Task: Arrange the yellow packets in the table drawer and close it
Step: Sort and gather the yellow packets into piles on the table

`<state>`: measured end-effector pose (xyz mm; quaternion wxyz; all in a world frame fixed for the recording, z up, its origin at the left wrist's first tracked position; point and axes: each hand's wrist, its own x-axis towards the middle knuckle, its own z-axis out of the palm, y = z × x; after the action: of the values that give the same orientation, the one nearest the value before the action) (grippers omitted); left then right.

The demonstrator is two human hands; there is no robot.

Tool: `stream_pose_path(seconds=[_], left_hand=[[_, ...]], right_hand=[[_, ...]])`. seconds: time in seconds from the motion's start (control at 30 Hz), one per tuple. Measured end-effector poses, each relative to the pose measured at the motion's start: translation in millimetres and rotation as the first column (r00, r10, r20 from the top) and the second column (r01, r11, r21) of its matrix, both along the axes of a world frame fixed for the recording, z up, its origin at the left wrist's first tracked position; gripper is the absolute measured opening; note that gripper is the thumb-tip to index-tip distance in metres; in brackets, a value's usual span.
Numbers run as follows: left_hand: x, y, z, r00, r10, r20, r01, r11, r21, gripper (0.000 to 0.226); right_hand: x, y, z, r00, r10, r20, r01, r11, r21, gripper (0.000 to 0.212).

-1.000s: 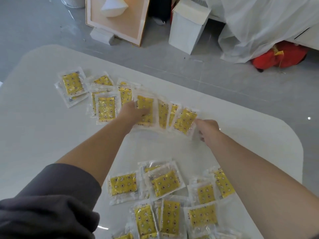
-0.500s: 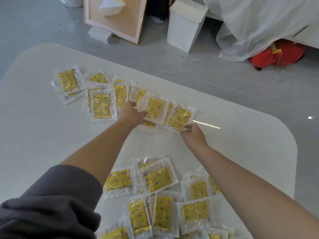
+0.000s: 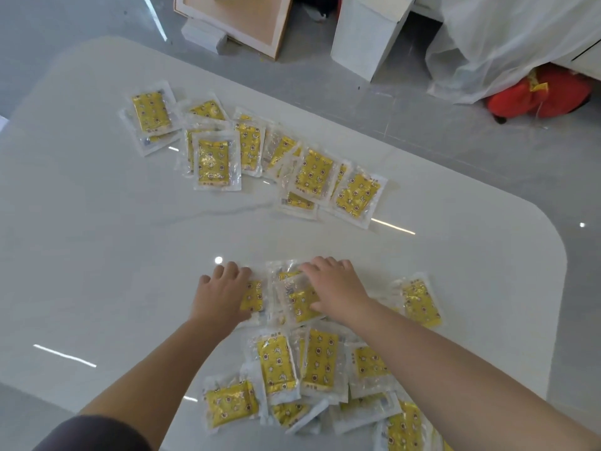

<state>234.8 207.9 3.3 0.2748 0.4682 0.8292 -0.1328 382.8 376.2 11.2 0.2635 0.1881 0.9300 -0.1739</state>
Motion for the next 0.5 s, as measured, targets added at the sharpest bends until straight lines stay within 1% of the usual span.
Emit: stream_pose_path(seconds=[0.07, 0.13, 0.17, 0.23, 0.3, 0.37, 0.43, 0.47, 0.5], left_hand=[[-1.3, -0.6, -8.6, 0.999, -0.018, -0.05, 0.019, 1.0, 0.002, 0.073], [-5.4, 0.1, -13.5, 0.999, 0.033, -0.029, -0.033, 0.999, -0.005, 0.063], [-7.5, -0.3, -13.8, 0.998, 0.062, 0.001, -0.062, 0.998, -0.014, 0.054], [-12.7, -1.6, -11.7, 0.991, 0.112, 0.07, -0.111, 0.994, -0.017, 0.034], [-19.7, -5.5, -6.3, 0.96, 0.213, 0.181, -0.21, 0.977, -0.033, 0.025], [-27.2, -9.9, -0.9, 0.904, 0.316, 0.287, -0.311, 0.948, -0.065, 0.023], [-33.1, -11.8, 3.8, 0.864, 0.353, 0.358, -0.349, 0.934, -0.076, 0.017], [-35.7, -12.1, 5.6, 0.853, 0.348, 0.39, -0.344, 0.935, -0.084, 0.015], [-37.7, -12.3, 7.6, 0.847, 0.326, 0.42, -0.318, 0.944, -0.091, 0.017]], right_hand=[[-6.6, -6.3, -5.5, 0.998, 0.059, -0.007, -0.059, 0.996, 0.065, 0.067], [-13.9, -7.4, -7.9, 0.997, 0.069, 0.021, -0.071, 0.993, 0.096, 0.065], [-17.0, -7.2, -8.1, 0.997, 0.054, 0.049, -0.058, 0.995, 0.084, 0.063], [-21.5, -5.1, -3.7, 0.994, 0.044, 0.101, -0.052, 0.996, 0.073, 0.051], [-23.2, -3.9, 1.2, 0.985, 0.087, 0.148, -0.098, 0.993, 0.072, 0.04], [-21.9, -3.2, 7.1, 0.979, 0.094, 0.181, -0.101, 0.994, 0.031, 0.039], [-21.3, -1.5, 11.5, 0.974, 0.062, 0.217, -0.052, 0.997, -0.053, 0.038], [-22.2, 0.2, 13.6, 0.967, 0.059, 0.249, -0.033, 0.994, -0.107, 0.033], [-22.9, 2.4, 12.4, 0.956, 0.076, 0.285, -0.035, 0.989, -0.146, 0.023]])
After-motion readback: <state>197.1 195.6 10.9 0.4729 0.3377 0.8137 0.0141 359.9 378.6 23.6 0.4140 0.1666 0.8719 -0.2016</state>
